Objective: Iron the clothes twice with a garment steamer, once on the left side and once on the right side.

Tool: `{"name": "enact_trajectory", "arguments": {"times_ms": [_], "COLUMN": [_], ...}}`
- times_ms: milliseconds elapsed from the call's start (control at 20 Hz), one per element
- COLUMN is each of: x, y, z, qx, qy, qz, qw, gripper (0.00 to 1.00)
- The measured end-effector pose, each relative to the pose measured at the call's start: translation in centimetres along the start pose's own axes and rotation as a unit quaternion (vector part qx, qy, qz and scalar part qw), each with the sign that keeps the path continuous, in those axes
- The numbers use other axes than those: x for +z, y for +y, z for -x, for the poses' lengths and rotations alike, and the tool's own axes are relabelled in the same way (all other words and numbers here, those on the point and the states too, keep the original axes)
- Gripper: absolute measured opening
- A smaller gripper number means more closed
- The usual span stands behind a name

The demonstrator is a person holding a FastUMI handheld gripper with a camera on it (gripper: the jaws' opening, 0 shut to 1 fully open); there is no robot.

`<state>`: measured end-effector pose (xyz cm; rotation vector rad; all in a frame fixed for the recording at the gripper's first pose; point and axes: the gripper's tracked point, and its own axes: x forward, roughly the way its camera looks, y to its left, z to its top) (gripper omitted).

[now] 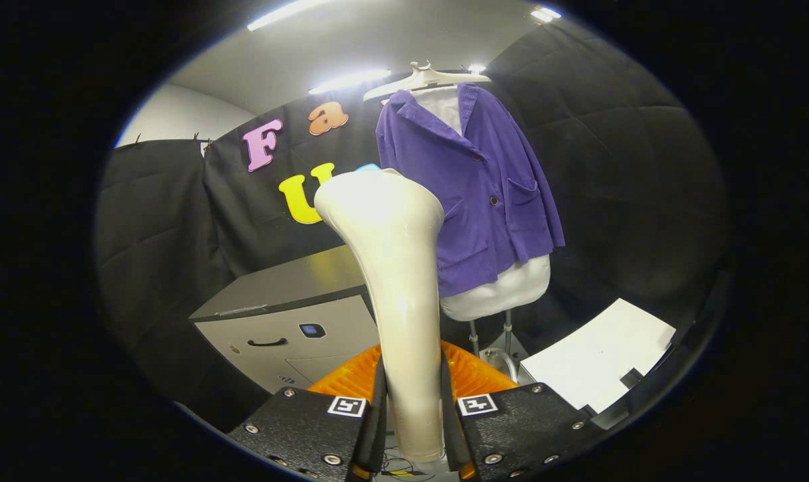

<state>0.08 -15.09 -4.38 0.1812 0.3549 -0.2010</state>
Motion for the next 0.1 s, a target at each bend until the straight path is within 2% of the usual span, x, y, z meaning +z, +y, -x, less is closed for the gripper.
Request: {"name": "enact_trajectory", "arguments": {"times_ms": [100], "x": [-0.05], "y": [0.01], "z": [0.1], "qx": [0.001], "qy": [0.0], "qz": [0.002], "qw": [1.0], "gripper": [0.35]}}
